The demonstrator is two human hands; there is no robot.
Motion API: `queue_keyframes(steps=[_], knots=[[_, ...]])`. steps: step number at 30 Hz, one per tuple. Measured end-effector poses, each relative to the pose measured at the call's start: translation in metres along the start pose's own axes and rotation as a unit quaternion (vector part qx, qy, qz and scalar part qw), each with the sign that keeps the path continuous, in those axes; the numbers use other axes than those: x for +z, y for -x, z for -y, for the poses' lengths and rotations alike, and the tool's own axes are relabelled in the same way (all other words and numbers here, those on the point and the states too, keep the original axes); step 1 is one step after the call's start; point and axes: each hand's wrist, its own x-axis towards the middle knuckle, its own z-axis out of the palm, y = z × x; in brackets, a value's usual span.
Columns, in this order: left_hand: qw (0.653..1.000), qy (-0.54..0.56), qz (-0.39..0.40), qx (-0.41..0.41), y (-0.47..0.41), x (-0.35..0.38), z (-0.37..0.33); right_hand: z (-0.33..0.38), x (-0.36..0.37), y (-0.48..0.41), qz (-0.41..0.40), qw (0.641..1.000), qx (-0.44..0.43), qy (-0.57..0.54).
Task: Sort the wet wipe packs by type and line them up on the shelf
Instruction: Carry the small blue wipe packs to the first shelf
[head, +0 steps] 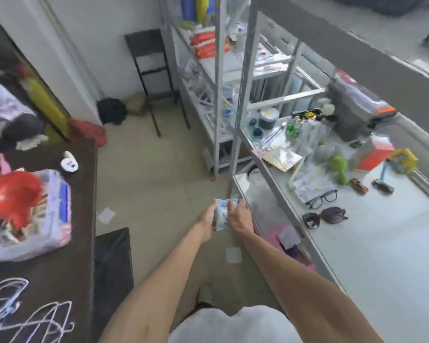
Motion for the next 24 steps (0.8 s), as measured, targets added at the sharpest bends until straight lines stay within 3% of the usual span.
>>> queue_keyframes(steps=[6,12,19,24], knots=[[0.998,0.057,-0.005,0.041,-0.022,-0.085,-0.074,0.083,0.063,-0.053,0.048,0.998,-0.046,0.013],[0.99,0.059,-0.1,0.075,-0.072,-0.15,-0.129,0.144,0.112,-0.11,0.087,0.992,-0.08,0.051],[0.981,0.041,-0.17,0.087,-0.136,-0.204,-0.223,0.208,0.166,-0.227,0.127,0.99,-0.041,-0.049],[0.967,0.072,-0.219,0.106,-0.174,-0.234,-0.312,0.287,0.191,-0.291,0.283,0.952,-0.014,-0.116]])
